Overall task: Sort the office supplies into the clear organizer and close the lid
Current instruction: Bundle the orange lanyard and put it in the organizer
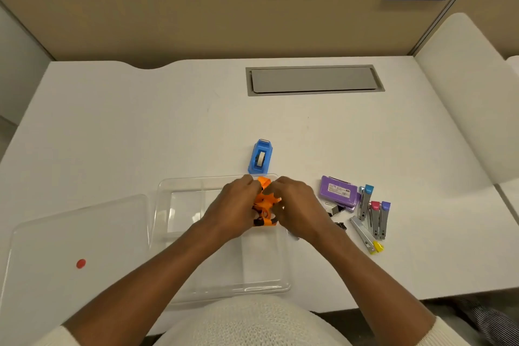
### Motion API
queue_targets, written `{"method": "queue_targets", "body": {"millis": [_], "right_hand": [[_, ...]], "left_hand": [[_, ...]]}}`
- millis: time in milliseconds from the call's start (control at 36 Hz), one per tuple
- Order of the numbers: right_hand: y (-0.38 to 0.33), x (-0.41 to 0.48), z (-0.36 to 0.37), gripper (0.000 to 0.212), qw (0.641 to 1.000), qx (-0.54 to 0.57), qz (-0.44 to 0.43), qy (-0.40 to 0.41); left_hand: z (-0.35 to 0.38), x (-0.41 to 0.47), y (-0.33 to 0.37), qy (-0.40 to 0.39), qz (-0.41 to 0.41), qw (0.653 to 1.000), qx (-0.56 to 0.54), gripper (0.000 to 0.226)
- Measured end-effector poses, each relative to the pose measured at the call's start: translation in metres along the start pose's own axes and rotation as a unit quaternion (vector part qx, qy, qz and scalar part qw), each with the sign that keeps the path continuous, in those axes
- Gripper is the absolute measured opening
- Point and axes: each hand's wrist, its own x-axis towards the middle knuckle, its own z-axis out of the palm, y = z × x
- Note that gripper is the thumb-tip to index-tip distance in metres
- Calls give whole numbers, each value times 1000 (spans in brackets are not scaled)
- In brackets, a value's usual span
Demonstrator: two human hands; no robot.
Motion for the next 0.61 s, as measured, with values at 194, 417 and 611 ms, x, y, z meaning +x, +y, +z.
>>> {"method": "queue_targets", "body": {"millis": [194,417,611], "right_hand": [[2,8,26,38,996,-74,-30,-36],[5,15,43,28,998,-51,20,-42],[11,21,23,26,995,-79,11,-65]], "left_hand": [[12,5,-3,-40,35,998,47,58],[19,12,-7,-62,13,998,4,38],[-4,31,-14,-52,-33,998,-24,22]]}}
